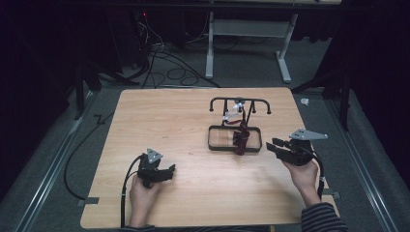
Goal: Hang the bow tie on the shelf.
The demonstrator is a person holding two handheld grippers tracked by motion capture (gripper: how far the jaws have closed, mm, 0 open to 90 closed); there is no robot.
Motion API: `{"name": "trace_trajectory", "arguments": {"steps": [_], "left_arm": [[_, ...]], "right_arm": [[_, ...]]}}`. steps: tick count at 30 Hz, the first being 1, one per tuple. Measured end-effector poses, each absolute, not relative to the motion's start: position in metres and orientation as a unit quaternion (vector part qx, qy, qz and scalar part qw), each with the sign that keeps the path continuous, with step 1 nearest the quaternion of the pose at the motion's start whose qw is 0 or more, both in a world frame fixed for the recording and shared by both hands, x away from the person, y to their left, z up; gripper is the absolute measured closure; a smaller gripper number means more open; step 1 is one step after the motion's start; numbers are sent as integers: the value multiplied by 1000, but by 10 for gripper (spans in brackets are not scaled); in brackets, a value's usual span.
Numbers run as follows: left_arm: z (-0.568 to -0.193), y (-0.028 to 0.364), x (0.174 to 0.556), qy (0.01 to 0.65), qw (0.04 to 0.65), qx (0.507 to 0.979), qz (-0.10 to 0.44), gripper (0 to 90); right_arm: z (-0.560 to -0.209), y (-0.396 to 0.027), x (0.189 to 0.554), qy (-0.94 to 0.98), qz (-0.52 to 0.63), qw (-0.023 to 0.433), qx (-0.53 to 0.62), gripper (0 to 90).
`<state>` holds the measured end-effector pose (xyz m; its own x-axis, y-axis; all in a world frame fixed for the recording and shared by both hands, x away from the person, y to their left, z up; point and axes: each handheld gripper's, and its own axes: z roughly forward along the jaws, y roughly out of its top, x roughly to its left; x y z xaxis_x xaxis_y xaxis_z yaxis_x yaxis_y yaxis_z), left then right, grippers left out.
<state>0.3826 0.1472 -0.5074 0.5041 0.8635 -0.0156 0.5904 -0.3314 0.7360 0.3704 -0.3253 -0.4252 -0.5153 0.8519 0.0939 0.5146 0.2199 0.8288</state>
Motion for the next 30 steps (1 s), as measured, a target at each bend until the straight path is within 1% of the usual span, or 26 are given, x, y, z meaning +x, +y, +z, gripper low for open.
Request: {"name": "trace_trajectory", "arguments": {"steps": [18,30], "left_arm": [[-507,147,383,459,352,792,194,218],[-507,147,383,459,352,792,194,218]], "right_arm": [[-437,-331,364,751,432,190,463,633],[-449,-334,359,747,430,177,474,632]]}}
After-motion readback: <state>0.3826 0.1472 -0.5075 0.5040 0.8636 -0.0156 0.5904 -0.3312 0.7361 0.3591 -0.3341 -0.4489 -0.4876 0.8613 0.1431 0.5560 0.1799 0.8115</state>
